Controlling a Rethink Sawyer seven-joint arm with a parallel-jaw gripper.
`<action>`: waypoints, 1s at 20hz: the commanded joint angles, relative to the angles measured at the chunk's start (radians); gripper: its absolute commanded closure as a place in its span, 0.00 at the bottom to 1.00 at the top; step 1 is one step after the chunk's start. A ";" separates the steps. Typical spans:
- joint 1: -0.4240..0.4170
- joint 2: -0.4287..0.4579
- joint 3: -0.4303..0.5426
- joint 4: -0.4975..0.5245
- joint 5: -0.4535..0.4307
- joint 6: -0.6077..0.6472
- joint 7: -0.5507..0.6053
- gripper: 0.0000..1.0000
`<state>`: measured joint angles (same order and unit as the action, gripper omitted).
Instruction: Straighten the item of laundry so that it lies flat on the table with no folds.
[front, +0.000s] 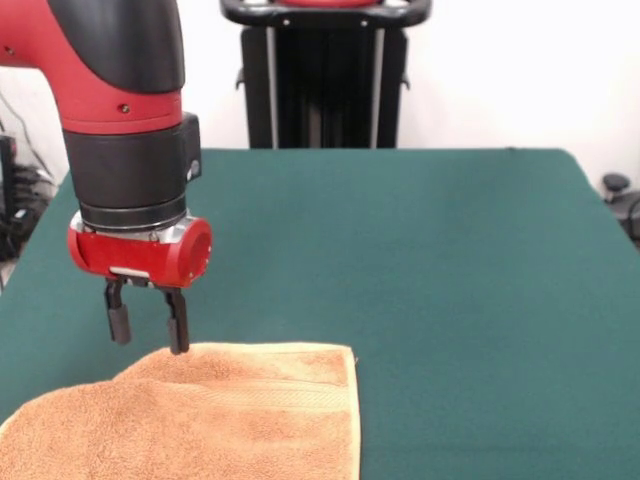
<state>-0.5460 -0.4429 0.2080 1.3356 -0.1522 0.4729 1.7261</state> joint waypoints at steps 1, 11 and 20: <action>0.024 0.078 0.088 0.148 -0.012 -0.084 0.089 0.00; 0.036 0.163 0.071 0.097 -0.055 -0.221 0.094 0.00; 0.043 0.222 0.064 0.057 -0.065 -0.284 0.079 0.00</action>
<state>-0.5434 -0.3241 0.2082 1.3453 -0.1742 0.2303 1.7261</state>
